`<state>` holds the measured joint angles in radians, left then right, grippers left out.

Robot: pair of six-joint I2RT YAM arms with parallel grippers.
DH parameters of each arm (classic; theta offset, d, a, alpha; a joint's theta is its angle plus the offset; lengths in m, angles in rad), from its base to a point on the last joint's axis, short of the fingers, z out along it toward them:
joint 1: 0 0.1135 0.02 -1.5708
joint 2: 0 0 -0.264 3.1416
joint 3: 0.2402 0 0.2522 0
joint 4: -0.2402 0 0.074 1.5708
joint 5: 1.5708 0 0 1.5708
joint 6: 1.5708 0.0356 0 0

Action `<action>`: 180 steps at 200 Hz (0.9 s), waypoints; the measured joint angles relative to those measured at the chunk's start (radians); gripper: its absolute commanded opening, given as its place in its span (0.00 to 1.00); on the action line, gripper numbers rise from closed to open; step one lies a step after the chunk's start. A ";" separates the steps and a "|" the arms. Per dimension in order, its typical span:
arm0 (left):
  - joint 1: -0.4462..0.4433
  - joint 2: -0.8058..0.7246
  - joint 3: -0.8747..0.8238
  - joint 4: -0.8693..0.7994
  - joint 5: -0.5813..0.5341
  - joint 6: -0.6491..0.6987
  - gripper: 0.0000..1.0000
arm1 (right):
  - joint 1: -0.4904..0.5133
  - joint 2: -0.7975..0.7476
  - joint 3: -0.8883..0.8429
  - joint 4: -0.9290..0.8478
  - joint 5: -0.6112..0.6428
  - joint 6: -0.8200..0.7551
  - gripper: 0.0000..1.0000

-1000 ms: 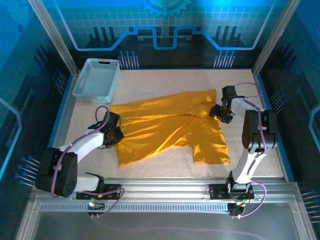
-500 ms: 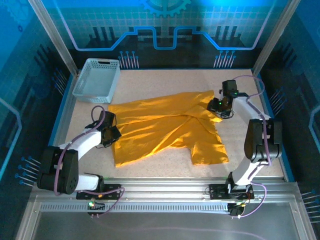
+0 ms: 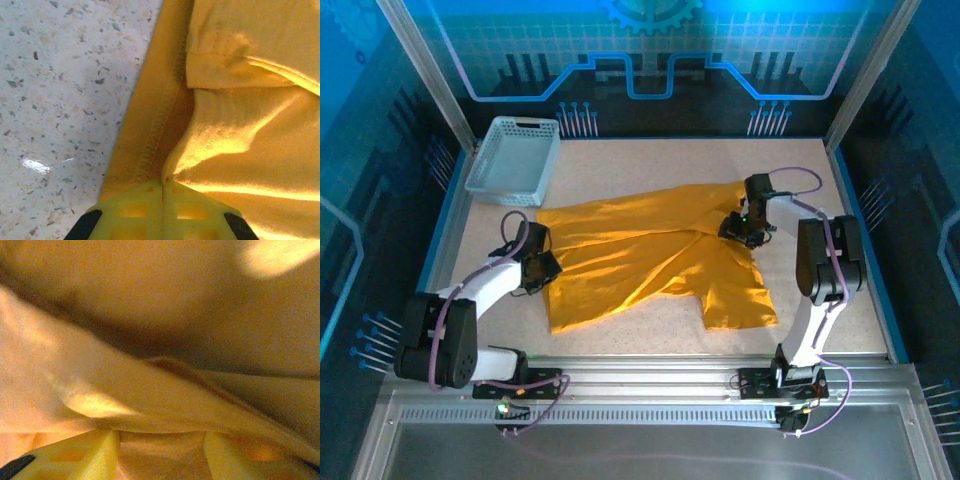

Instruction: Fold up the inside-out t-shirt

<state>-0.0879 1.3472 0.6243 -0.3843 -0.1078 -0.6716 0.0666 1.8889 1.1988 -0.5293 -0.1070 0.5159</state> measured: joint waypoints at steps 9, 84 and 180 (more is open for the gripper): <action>0.008 -0.003 0.000 0.000 0.000 0.000 0.00 | -0.019 0.014 0.014 0.006 0.011 0.011 0.51; 0.074 -0.033 -0.029 0.001 0.026 -0.001 0.00 | -0.114 0.098 0.131 -0.002 0.020 0.053 0.51; 0.087 -0.101 -0.026 -0.056 0.042 0.019 0.49 | -0.137 0.002 0.066 -0.022 0.046 0.038 0.62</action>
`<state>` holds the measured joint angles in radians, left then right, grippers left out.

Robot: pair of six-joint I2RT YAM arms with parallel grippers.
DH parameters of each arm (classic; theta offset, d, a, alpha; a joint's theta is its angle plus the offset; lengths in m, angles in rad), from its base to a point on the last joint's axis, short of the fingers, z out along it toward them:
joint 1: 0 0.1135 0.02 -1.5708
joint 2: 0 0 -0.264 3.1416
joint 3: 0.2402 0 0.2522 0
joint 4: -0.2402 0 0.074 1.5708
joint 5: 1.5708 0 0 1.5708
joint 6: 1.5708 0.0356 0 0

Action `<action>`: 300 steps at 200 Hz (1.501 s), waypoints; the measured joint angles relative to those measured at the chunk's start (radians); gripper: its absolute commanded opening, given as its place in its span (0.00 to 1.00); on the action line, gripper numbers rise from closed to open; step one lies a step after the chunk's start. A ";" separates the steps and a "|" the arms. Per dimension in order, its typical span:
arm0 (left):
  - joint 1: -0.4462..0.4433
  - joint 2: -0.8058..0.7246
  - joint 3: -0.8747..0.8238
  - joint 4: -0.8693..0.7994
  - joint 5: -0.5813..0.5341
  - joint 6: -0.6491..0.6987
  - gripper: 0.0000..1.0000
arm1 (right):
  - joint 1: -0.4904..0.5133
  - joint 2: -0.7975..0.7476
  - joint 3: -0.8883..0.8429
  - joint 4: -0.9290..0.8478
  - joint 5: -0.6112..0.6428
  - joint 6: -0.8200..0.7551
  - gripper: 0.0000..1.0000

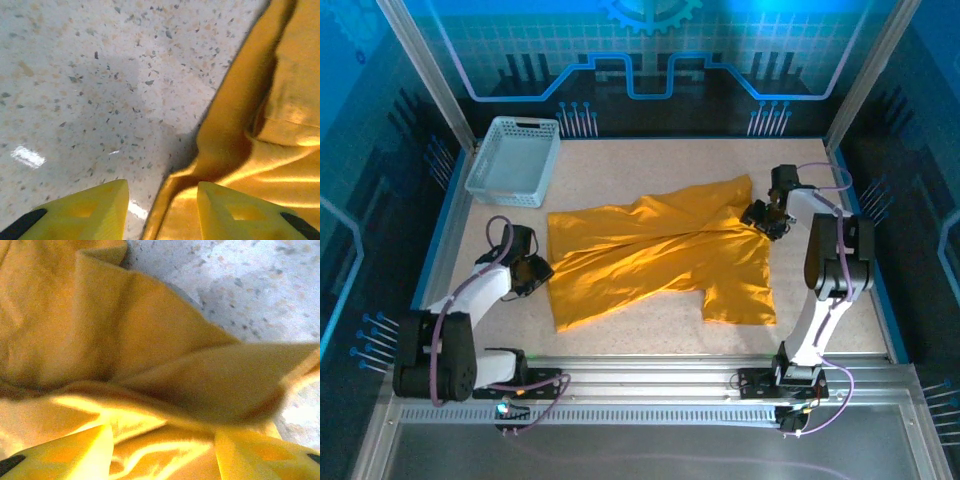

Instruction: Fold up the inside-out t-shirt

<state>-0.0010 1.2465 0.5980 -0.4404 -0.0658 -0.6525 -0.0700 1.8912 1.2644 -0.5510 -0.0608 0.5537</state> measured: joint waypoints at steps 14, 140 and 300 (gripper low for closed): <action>-0.034 -0.067 0.014 -0.039 -0.038 -0.002 0.56 | 0.003 -0.071 -0.030 -0.020 0.026 -0.011 0.65; -0.653 -0.310 -0.094 -0.412 -0.151 -0.417 0.61 | 0.136 -0.588 -0.428 -0.207 0.150 -0.022 0.65; -0.727 -0.341 -0.190 -0.289 -0.182 -0.488 0.56 | 0.139 -0.673 -0.558 -0.234 0.219 0.034 0.67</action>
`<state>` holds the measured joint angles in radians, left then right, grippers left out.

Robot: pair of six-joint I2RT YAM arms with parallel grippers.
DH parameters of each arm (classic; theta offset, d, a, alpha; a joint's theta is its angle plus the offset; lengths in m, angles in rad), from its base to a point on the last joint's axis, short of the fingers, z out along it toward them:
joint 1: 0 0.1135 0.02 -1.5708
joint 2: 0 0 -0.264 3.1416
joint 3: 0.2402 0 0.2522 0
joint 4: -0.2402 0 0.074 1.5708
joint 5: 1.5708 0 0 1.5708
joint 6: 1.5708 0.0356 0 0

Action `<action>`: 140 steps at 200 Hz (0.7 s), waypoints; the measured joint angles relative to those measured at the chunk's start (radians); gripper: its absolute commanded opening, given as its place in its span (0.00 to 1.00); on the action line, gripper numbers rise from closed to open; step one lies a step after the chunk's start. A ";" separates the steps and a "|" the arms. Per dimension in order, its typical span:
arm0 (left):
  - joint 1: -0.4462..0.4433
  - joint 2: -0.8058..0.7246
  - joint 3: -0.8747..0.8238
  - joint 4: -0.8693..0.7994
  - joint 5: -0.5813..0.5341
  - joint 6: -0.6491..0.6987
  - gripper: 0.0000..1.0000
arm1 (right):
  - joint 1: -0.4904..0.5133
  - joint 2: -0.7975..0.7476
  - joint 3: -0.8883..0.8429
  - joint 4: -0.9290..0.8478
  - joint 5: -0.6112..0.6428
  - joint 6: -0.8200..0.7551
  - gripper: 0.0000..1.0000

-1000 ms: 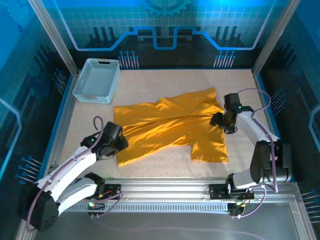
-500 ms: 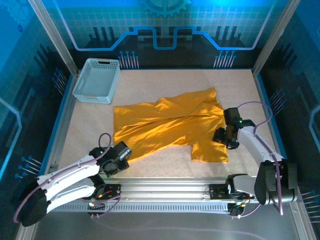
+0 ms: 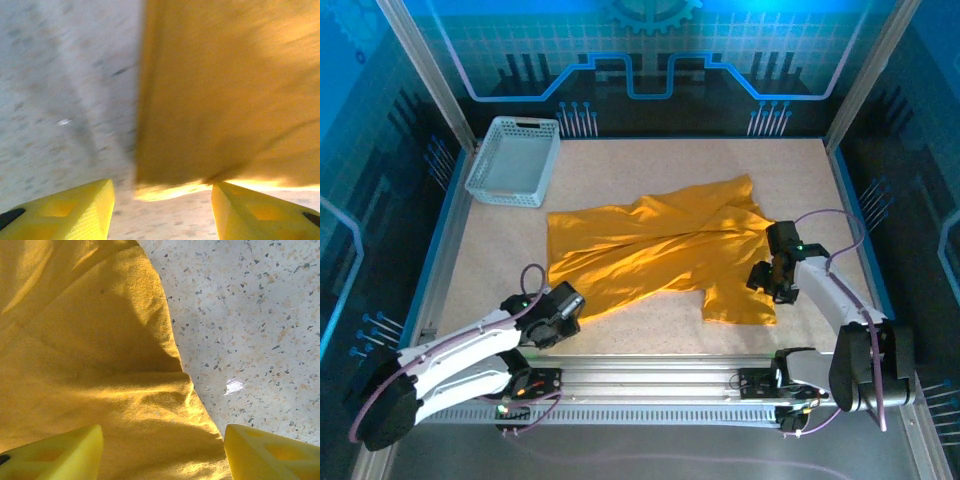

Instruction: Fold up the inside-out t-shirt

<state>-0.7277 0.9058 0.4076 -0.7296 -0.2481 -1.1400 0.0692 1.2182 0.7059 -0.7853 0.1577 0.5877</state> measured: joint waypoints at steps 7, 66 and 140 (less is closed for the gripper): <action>0.000 -0.023 0.000 0.023 0.000 0.006 0.57 | 0.000 -0.002 0.000 0.000 0.000 0.000 0.67; 0.015 -0.013 0.000 0.066 -0.010 0.013 0.59 | 0.000 -0.017 -0.004 0.000 0.000 0.000 0.67; 0.072 0.038 -0.026 0.070 -0.011 0.020 0.40 | 0.008 -0.018 -0.019 -0.001 0.026 0.046 0.68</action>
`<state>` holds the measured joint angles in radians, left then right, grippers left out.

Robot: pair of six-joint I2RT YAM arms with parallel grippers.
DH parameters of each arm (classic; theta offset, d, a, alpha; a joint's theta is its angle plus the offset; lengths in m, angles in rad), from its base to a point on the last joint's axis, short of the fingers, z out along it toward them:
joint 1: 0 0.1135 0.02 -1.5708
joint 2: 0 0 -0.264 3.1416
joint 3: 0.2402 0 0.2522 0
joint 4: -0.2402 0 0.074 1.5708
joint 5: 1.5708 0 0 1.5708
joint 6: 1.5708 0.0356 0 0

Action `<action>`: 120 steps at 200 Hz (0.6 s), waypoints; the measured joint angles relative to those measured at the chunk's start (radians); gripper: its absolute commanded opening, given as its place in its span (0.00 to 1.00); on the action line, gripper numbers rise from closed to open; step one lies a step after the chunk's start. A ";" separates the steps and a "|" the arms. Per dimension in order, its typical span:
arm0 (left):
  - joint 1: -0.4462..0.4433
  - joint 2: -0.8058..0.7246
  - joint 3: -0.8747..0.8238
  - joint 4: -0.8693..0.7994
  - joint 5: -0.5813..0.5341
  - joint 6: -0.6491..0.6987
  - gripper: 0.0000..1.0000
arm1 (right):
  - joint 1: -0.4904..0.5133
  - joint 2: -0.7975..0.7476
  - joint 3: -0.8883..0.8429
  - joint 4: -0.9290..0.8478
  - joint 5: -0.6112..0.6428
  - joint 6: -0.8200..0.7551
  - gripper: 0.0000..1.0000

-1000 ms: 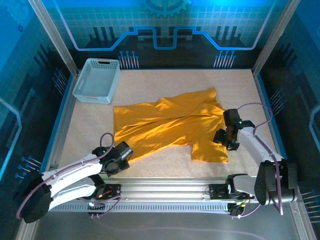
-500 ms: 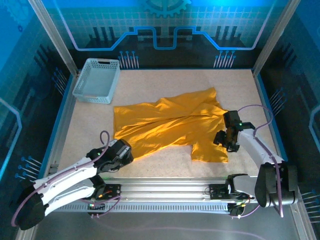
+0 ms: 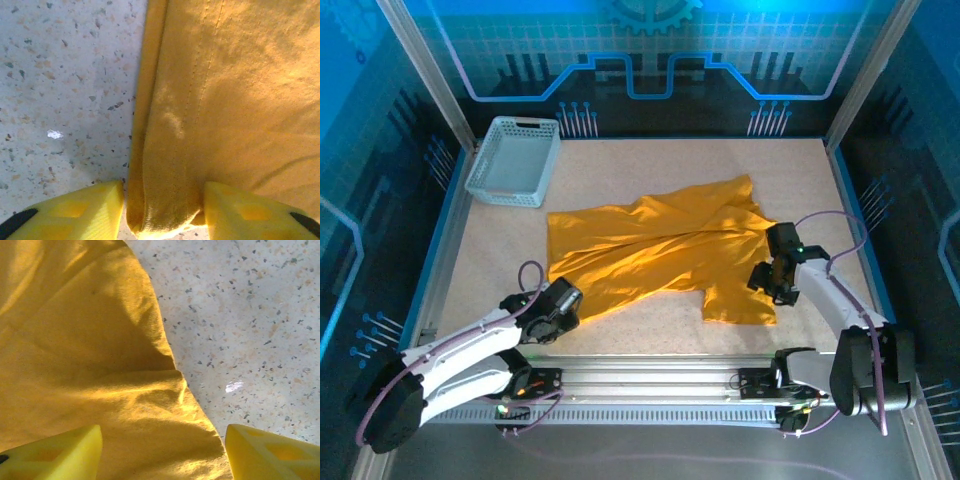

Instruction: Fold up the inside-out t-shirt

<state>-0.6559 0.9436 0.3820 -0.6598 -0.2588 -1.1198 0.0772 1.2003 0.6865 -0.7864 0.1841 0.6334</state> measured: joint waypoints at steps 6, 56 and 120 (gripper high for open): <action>0.003 0.003 0.000 -0.003 -0.002 0.003 0.36 | 0.002 -0.003 -0.007 -0.001 0.003 0.006 0.69; 0.048 0.020 0.003 -0.037 -0.007 0.039 0.12 | 0.010 -0.029 -0.048 -0.013 0.017 0.055 0.68; 0.249 0.079 0.048 -0.050 0.140 0.174 0.07 | 0.110 0.057 -0.079 0.021 -0.044 0.080 0.62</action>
<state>-0.4072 1.0222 0.4297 -0.7097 -0.1188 -0.9463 0.1871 1.2575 0.6075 -0.7650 0.1402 0.7139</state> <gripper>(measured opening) 0.072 0.635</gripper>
